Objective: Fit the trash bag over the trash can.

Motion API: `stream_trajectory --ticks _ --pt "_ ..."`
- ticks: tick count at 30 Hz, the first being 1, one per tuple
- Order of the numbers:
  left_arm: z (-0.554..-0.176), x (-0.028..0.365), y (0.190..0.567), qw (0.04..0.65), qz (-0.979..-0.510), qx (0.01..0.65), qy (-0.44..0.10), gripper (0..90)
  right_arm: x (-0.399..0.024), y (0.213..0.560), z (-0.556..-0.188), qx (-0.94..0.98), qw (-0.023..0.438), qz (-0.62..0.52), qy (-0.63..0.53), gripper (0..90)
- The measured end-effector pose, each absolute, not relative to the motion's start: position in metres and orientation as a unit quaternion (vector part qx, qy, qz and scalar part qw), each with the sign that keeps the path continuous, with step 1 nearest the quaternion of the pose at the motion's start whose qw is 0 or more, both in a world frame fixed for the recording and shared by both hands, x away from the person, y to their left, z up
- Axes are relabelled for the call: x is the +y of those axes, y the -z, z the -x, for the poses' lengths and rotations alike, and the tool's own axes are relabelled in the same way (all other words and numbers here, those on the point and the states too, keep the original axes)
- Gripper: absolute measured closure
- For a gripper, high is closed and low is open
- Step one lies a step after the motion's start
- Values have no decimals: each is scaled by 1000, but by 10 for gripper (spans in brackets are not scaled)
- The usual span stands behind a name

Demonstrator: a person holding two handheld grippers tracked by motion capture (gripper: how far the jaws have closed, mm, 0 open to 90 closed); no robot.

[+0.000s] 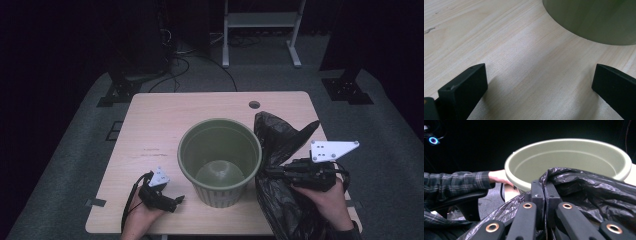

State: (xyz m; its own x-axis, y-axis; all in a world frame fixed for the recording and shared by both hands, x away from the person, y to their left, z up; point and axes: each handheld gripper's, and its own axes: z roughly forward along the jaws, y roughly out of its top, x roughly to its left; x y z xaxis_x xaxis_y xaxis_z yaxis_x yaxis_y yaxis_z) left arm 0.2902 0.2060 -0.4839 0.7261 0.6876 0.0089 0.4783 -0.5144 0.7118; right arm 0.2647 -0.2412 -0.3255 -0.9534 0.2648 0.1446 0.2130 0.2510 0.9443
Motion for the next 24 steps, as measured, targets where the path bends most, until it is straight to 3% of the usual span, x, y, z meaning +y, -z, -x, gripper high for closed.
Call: stream_trajectory --ticks 24 --pt "-290 206 484 358 -857 340 -147 0 -184 269 -284 805 -12 -82 -587 886"
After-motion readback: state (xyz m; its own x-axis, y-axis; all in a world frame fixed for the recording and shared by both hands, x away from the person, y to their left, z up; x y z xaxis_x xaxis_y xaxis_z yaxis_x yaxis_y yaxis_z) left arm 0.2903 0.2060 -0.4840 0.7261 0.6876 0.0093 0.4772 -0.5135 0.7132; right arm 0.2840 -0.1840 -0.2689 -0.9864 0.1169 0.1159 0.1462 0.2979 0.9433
